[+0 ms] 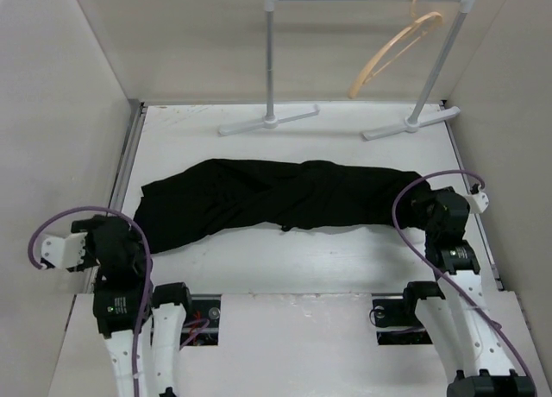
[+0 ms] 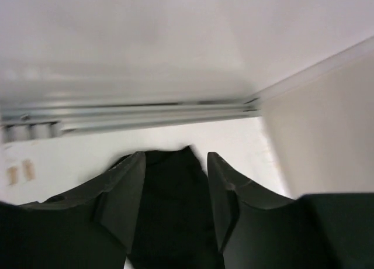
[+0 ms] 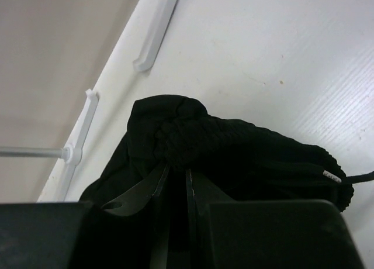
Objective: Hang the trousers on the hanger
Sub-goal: Fold the trousers
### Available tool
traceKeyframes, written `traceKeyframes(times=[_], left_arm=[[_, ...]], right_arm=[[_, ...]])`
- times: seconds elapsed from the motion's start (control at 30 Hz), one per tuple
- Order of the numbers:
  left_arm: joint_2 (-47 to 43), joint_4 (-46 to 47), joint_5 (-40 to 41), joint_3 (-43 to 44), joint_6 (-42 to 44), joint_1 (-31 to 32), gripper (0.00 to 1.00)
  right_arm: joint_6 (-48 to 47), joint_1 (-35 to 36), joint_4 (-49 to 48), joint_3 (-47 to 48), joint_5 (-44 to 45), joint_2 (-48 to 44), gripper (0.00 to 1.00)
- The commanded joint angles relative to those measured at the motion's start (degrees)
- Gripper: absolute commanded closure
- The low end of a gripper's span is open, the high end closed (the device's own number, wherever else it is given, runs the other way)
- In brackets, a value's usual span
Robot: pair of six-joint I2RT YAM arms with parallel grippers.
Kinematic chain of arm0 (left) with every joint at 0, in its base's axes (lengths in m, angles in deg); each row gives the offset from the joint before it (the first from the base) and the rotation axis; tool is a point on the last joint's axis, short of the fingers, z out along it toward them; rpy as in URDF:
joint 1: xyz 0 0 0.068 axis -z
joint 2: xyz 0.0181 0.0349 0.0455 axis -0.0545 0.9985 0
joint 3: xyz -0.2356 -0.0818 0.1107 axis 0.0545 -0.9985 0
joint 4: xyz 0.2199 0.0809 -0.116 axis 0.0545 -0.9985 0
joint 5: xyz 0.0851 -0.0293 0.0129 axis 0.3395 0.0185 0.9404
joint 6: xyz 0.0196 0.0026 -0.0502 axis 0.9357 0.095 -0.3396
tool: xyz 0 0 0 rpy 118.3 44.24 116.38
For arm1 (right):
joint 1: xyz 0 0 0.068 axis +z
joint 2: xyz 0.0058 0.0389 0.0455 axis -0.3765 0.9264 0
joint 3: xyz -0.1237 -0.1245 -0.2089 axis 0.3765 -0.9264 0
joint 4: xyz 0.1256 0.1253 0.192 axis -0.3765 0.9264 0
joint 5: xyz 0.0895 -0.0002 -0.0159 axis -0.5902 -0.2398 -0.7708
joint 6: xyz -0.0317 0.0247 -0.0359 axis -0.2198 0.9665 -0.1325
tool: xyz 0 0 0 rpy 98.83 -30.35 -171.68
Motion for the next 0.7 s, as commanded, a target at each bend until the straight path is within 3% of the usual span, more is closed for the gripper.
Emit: traceKeyframes(times=[0.0,0.07,0.17,0.3,0.47,0.67], left_arm=[[6.15,6.85,-0.11,4.58,0.80,4.13,0.53],[13.00,10.79,-5.82,3.18,2.81,7.46,0.45],[25.73,17.74,-13.83,0.80,5.19,10.81,0.41],[38.05,28.37,-16.56,-2.19,4.49,6.62,0.37],[58.95,33.56,-28.77,4.12,4.85,-0.42,0.36],[72.87,35.25,-30.89,11.42,4.93,-0.61,0.36]], right_arm=[[3.58,-1.39,1.98,-1.35,-0.60,-2.73,0.90],[3.23,-2.89,2.59,-2.23,-1.13,-5.10,0.87],[2.44,-4.83,2.16,-3.03,-1.83,-7.30,0.86],[0.78,-3.00,-1.17,-2.15,-5.43,-5.29,0.85],[-0.11,3.07,-2.85,-3.82,-3.42,-3.80,0.86],[-0.73,6.77,-3.38,-4.96,-1.39,-3.18,0.86]])
